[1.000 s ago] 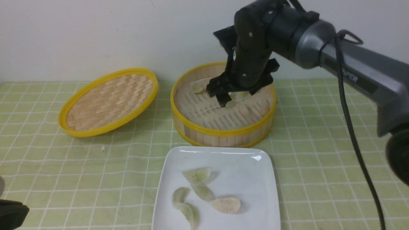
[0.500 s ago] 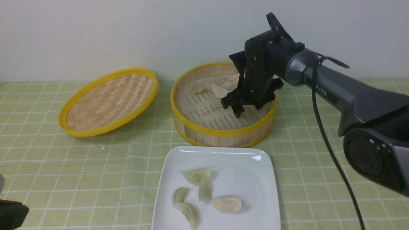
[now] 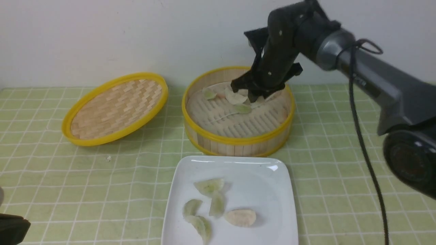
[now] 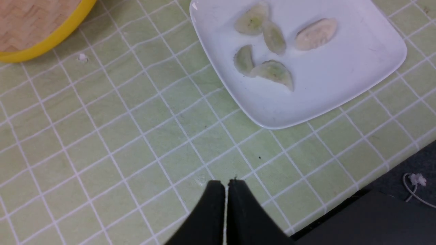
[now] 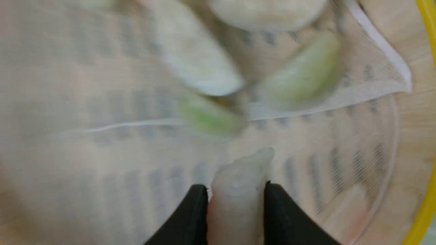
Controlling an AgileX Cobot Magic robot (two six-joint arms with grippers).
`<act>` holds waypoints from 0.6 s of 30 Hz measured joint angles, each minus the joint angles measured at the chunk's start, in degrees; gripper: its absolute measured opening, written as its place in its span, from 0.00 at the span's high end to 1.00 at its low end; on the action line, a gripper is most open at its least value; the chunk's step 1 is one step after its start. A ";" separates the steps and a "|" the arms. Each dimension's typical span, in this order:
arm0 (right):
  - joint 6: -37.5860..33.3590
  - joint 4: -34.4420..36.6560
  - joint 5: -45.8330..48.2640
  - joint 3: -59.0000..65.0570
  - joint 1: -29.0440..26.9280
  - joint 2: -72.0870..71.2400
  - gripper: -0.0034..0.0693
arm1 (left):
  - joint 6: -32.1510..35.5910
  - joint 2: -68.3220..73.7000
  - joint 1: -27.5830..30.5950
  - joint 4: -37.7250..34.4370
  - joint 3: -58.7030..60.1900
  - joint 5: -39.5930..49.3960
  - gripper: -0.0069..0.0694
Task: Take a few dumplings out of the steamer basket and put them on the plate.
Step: Use the right arm to grab a dumpling from inside the steamer, then use the right arm to put the dumpling into the plate
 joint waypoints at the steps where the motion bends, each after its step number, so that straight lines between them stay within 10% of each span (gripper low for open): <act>1: -0.46 2.74 -0.10 4.98 0.34 -5.34 0.69 | 0.00 0.00 0.00 0.00 0.00 0.00 0.92; 14: -2.34 5.58 -8.87 46.20 8.27 -21.49 0.69 | 0.00 0.00 0.00 0.05 0.00 -3.42 0.92; 18: -2.34 7.32 -11.41 46.77 8.27 -19.20 0.52 | 0.00 0.00 0.00 0.05 0.00 -3.67 0.92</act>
